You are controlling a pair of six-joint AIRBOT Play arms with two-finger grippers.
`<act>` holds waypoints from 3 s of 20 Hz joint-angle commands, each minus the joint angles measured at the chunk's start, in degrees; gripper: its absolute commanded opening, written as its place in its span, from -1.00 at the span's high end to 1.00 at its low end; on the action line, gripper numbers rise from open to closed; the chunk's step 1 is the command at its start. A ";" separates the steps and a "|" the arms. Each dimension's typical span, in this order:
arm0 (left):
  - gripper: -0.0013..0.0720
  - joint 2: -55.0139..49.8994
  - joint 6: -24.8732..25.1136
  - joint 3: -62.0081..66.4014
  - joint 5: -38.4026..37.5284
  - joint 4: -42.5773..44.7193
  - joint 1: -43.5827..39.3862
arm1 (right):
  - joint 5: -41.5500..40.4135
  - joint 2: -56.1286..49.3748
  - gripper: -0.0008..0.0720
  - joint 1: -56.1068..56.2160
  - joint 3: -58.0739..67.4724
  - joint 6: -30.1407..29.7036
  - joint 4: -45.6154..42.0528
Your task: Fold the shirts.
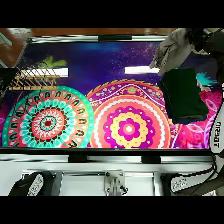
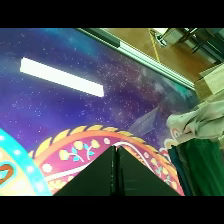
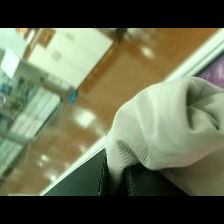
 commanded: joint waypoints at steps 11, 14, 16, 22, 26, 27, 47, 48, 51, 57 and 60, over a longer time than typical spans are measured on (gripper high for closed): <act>0.87 -1.31 0.02 -1.53 -0.48 0.02 0.02 | 17.31 -6.08 0.79 -0.37 0.15 -5.35 -2.54; 0.87 -1.79 0.02 -1.53 0.24 0.00 0.02 | 6.47 -4.83 0.79 -1.90 0.15 -4.96 -8.20; 0.87 -1.90 0.02 -1.53 0.68 -0.02 0.02 | -2.51 -4.07 0.79 -3.56 0.15 -1.46 -8.37; 0.87 -1.90 0.02 -1.53 1.51 -0.02 0.02 | -24.68 0.68 0.79 -7.30 0.15 21.03 -28.63; 0.87 -1.90 0.07 -1.53 1.53 -2.75 0.02 | -39.65 3.98 0.79 -6.73 0.13 27.85 -42.77; 0.87 -1.90 0.07 -1.53 1.51 -2.78 0.02 | -44.78 4.33 0.79 -6.56 0.13 29.33 -46.38; 0.87 -1.90 1.31 -1.51 2.62 -2.82 0.04 | -72.91 6.19 -0.77 -1.99 -9.40 32.98 -71.32; 0.87 -1.90 1.36 -1.51 2.97 -2.82 0.02 | -73.79 7.10 -0.77 -1.73 -7.96 29.11 -76.26; 0.88 -3.32 13.11 -1.33 4.15 -2.64 -2.16 | -66.97 11.15 -0.76 0.61 -0.87 17.59 -85.24; 0.88 -22.45 -1.62 12.39 -1.03 31.74 -24.35 | -45.22 14.38 -0.76 20.96 0.87 14.29 -68.89; 0.71 -32.89 -15.76 21.88 -15.91 57.96 -35.15 | -52.59 8.92 -0.76 28.57 -2.62 14.47 -62.77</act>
